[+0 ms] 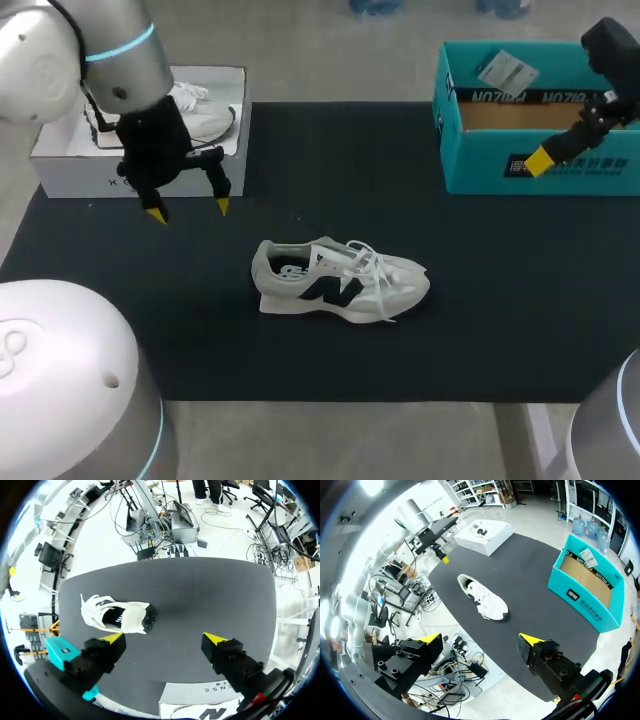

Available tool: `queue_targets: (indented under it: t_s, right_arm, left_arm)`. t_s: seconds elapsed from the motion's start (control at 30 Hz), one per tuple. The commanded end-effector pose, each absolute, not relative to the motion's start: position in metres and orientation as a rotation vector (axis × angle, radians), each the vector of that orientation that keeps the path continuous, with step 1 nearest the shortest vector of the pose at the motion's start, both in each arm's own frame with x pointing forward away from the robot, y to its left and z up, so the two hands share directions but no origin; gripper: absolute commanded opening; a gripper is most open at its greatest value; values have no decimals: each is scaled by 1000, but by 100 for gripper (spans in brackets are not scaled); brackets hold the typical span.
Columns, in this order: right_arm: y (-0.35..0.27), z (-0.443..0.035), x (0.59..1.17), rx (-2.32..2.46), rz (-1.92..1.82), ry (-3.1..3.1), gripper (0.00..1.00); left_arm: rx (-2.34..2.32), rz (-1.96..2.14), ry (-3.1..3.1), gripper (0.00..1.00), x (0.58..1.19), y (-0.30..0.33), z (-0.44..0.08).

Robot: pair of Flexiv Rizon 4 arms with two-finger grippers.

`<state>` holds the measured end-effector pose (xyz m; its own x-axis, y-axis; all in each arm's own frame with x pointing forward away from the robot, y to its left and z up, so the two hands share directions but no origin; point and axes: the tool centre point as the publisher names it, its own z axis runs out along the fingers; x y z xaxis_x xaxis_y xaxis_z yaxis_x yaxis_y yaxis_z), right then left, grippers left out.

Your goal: Take the shoe out of the shoebox, open the shoe tongue, remove and reinsert the insole, then place the shoe into the shoebox

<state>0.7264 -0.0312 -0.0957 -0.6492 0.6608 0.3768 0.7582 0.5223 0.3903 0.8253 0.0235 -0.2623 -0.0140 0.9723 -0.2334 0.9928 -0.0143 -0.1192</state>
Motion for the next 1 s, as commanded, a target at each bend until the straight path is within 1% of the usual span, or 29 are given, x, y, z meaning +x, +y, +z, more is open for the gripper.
queue_targets:
  t_s: [0.03, 0.4, 0.47, 0.53, 0.63, 0.77, 0.9, 0.97, 1.0]
  right_arm:
    - [-31, -96, 728, -1214, -789, -2578, 100]
    - [-31, -96, 728, -1214, -789, -2578, 100]
    - [-31, -96, 728, -1214, -789, -2578, 100]
    - [-31, -96, 728, -1214, -789, -2578, 100]
    - [-31, -96, 728, -1214, -789, -2578, 100]
    - [-31, -96, 728, -1214, -789, -2578, 100]
    - [-31, -96, 728, -1214, -789, -2578, 100]
    - [-31, -96, 728, -1214, -789, -2578, 100]
    - [-31, -96, 728, -1214, -789, -2578, 100]
  left_arm:
    - [2028, -504, 2047, 100, 814, 36, -264]
    - [2028, -504, 2047, 100, 814, 36, -264]
    - [1758, -659, 2182, 100, 827, 49, -268]
    - [1454, -962, 2333, 100, 834, 67, -271]
    - [1085, -1230, 2445, 100, 835, 92, -282]
    - [937, -1413, 2436, 100, 820, 101, -290]
    - [798, -1515, 2459, 100, 812, 88, -296]
    - [756, -1488, 2484, 100, 811, 82, -297]
    - [708, -1557, 2489, 100, 811, 79, -298]
